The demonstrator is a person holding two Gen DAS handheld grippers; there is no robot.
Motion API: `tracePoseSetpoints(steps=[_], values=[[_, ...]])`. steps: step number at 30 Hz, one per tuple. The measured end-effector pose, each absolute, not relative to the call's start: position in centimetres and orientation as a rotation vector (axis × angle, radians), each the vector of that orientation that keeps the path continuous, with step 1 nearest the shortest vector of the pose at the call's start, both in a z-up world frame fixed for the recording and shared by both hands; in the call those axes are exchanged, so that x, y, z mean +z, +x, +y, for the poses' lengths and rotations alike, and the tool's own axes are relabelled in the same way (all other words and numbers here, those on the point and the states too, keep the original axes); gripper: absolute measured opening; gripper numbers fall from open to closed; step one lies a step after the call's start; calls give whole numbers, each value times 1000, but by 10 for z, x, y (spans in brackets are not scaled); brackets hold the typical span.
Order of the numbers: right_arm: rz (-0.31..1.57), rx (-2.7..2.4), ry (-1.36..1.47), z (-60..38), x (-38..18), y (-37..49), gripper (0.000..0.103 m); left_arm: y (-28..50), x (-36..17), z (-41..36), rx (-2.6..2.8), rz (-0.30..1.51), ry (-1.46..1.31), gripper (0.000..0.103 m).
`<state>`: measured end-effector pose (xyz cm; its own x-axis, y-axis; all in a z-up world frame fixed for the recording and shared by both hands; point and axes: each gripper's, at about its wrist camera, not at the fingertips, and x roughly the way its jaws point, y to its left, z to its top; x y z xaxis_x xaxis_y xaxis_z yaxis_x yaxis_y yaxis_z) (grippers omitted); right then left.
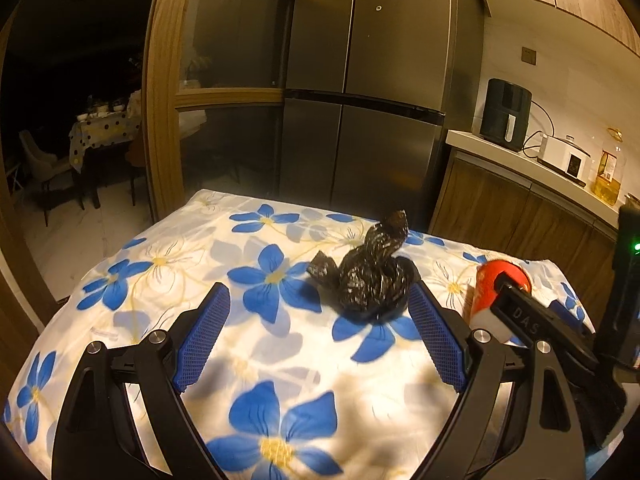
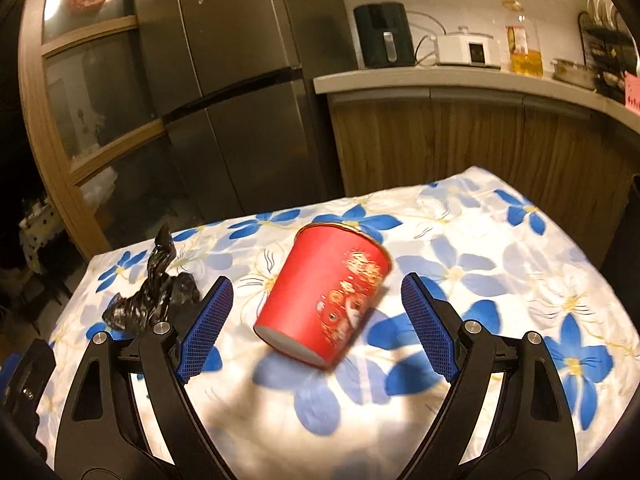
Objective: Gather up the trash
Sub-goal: 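Grasp the red cup with the right tool while the left tool grasps the black bag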
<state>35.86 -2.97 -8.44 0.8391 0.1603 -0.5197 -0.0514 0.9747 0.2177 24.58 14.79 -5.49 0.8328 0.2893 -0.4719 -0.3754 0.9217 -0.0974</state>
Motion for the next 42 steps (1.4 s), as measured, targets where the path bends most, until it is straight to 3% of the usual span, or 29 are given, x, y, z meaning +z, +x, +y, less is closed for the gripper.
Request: tracePoseSetpoints(steps=[4,10,17,29,35,42], values=[[597,101,202,-24,-90,374,85,257,-53,152,354,463,-188,87],[654,84,229,-25,-100,388,69,273,-55,148,335,467,-169,87],[655,100,266,-34,-102,385,61,292,-63,146,305,506,-166,87],[582,97,282,-66,-86,346,61,347,-90,135,254,629,-131,87],[547,106,282,-76,-75,334,61,361,-102,131,216,699,-123,67],[533,121,267,-78,-72,320,60,362,-105,124,210,709,-91,33]])
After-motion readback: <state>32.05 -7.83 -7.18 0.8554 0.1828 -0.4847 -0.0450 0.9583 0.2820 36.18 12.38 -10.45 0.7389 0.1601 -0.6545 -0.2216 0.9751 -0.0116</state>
